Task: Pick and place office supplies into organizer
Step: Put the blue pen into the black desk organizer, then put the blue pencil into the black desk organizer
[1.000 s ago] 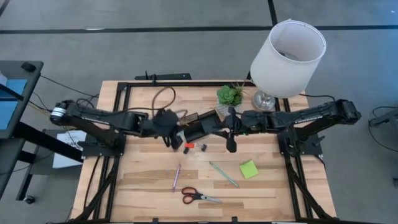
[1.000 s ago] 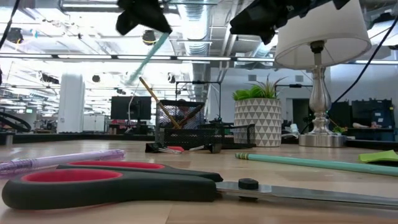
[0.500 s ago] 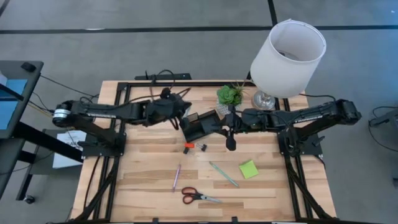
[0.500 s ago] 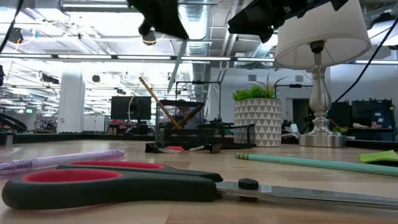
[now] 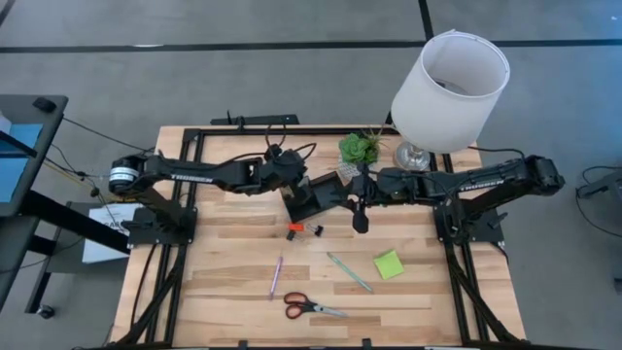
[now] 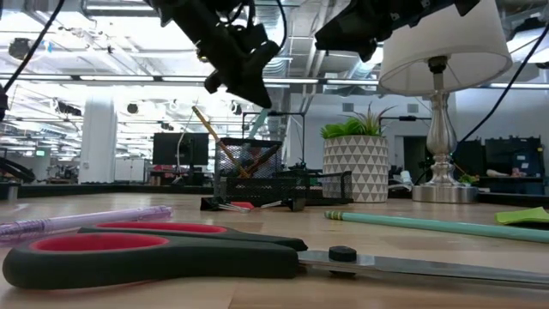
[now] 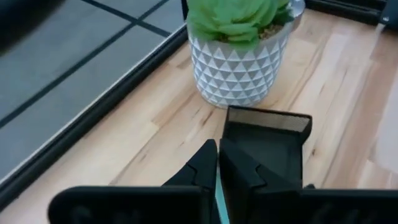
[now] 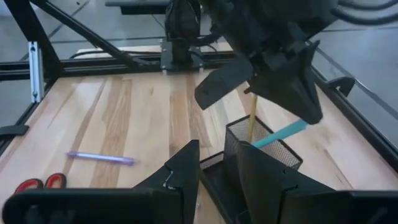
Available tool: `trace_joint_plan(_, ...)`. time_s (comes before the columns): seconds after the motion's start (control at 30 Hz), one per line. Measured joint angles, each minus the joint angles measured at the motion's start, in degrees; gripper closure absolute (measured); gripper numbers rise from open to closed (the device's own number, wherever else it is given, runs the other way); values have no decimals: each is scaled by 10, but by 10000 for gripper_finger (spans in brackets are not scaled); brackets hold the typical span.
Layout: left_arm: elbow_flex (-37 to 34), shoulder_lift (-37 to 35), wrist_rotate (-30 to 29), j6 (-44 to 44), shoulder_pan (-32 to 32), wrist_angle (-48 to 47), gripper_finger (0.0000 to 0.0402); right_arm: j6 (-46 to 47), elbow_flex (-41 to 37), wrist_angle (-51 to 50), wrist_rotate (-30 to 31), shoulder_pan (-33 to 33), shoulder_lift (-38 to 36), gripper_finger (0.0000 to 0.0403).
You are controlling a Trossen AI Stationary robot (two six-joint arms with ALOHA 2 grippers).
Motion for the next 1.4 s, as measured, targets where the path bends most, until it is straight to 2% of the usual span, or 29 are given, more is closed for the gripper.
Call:
trace_joint_plan(0.4,0,3,50,-3,9,-17,304,30,0,-7,0,2,0,301)
trace_joint_plan(0.57,37,-11,102,11,8,-44,293,54,0,-13,0,12,-9,301)
trace_joint_plan(0.7,99,-17,154,107,-8,-134,299,101,0,-59,17,25,-22,301)
trace_joint_plan(0.83,121,-18,237,224,-42,-209,306,173,0,-128,92,52,-20,301)
trace_joint_plan(0.9,109,-18,254,251,-59,-220,309,218,0,-155,127,70,-15,301)
trace_joint_plan(1.0,81,-18,253,253,-76,-209,313,298,1,-189,151,99,-15,301)
trace_joint_plan(1.1,41,-18,262,273,-82,-149,315,380,0,-230,149,122,-15,301)
trace_joint_plan(1.3,-19,0,382,317,-83,-15,315,504,0,-275,135,164,-10,301)
trace_joint_plan(1.4,-22,35,405,345,-92,18,315,522,0,-276,135,178,-9,301)
